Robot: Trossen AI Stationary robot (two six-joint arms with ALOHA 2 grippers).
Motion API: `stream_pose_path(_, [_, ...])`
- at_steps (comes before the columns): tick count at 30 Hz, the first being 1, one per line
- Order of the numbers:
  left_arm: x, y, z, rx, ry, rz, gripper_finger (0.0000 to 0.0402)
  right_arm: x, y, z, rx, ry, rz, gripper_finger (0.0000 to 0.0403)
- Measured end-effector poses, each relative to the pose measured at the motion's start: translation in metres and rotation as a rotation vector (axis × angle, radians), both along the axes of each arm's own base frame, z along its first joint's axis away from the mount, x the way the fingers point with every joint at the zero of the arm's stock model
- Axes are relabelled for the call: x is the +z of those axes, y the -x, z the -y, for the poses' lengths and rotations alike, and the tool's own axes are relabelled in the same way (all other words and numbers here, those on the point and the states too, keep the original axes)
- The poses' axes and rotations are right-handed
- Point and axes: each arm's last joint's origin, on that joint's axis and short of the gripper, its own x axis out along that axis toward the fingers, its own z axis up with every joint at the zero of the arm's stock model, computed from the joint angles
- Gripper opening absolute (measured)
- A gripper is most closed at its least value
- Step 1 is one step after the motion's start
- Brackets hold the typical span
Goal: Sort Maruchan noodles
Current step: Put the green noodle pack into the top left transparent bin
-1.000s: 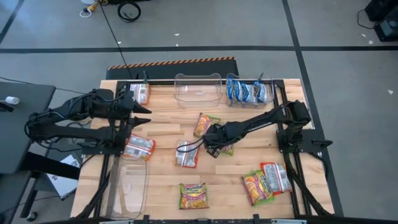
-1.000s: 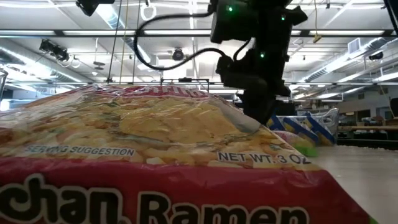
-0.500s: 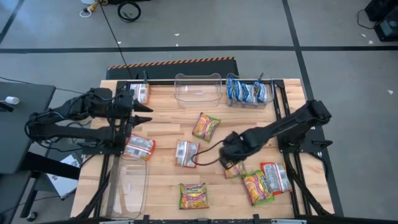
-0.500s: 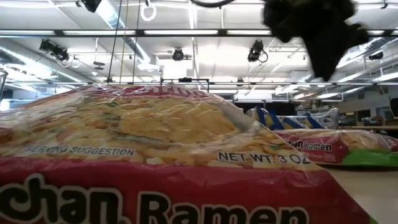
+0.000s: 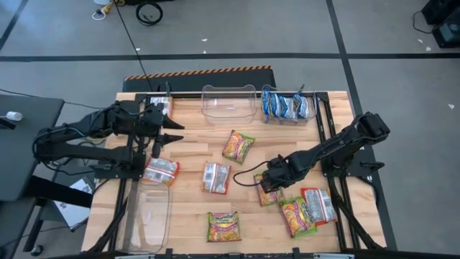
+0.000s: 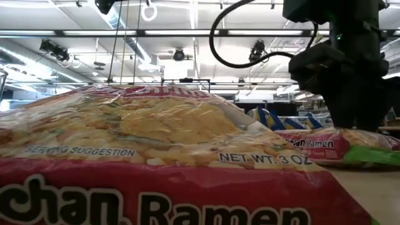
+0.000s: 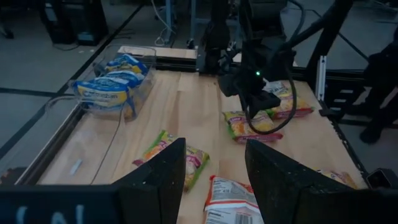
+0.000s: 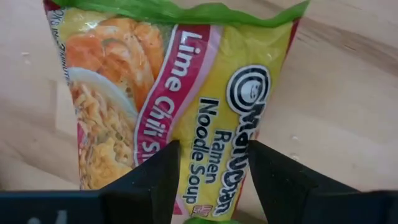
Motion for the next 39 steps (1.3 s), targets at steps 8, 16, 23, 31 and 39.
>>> stream_pose_path(8, [0.016,0.002,-0.006,0.015,0.020,-0.009,0.0172,-0.001,-0.016,0.014,0.138,0.046,0.143,0.0126])
stream_pose_path(16, [0.022,-0.017,-0.019,0.020,0.051,-0.065,0.0172,0.015,-0.029,0.036,0.382,0.155,0.137,0.0011])
stream_pose_path(23, [0.013,-0.032,-0.025,-0.037,0.017,-0.130,0.0172,0.070,-0.056,0.043,0.975,0.394,0.207,0.0007])
stream_pose_path(31, [-0.007,-0.051,-0.027,-0.087,0.102,-0.207,0.0172,0.087,-0.104,0.041,1.337,0.609,0.078,0.0005])
stream_pose_path(39, [-0.063,-0.058,-0.020,-0.122,0.248,-0.320,0.0192,0.093,-0.143,0.024,1.575,0.905,-0.125,0.0005])
